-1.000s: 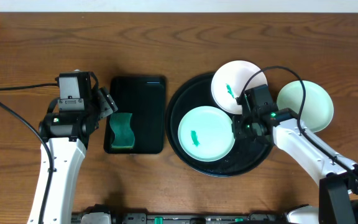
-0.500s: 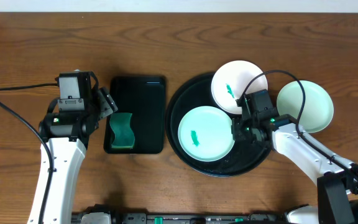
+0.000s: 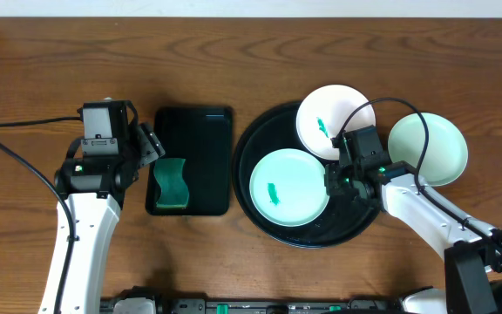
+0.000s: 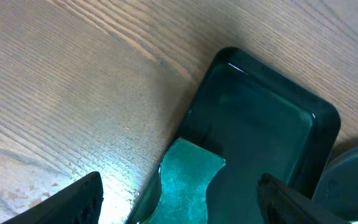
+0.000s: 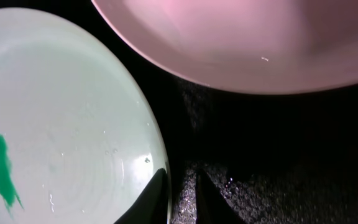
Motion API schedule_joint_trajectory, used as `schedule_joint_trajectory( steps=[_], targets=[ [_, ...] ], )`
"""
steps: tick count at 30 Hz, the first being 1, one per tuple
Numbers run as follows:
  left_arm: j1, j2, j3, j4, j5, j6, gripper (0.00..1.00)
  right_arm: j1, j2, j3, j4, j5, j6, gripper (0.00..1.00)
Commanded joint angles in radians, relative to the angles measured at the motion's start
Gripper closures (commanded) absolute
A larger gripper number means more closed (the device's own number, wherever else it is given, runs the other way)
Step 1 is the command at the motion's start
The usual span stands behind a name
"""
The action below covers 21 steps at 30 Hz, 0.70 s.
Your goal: Clean dirty plates on tray and stack at the side
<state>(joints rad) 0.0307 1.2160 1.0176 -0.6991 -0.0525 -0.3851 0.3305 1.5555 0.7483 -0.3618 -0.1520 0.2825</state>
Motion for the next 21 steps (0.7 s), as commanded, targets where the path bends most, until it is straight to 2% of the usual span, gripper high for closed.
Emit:
schedule_joint_trajectory(
  steps=[1, 7, 21],
  targets=[
    [-0.002, 0.0, 0.017, 0.0, -0.012, -0.001, 0.21, 0.004, 0.001, -0.021, 0.016, 0.013, 0.014, 0.87],
    [-0.002, 0.0, 0.017, 0.0, -0.013, -0.001, 0.2, 0.004, 0.002, -0.024, 0.022, 0.013, 0.018, 0.91],
    [-0.002, 0.0, 0.017, 0.0, -0.013, -0.001, 0.21, 0.005, 0.04, -0.025, 0.043, 0.013, 0.034, 0.91]
  ],
)
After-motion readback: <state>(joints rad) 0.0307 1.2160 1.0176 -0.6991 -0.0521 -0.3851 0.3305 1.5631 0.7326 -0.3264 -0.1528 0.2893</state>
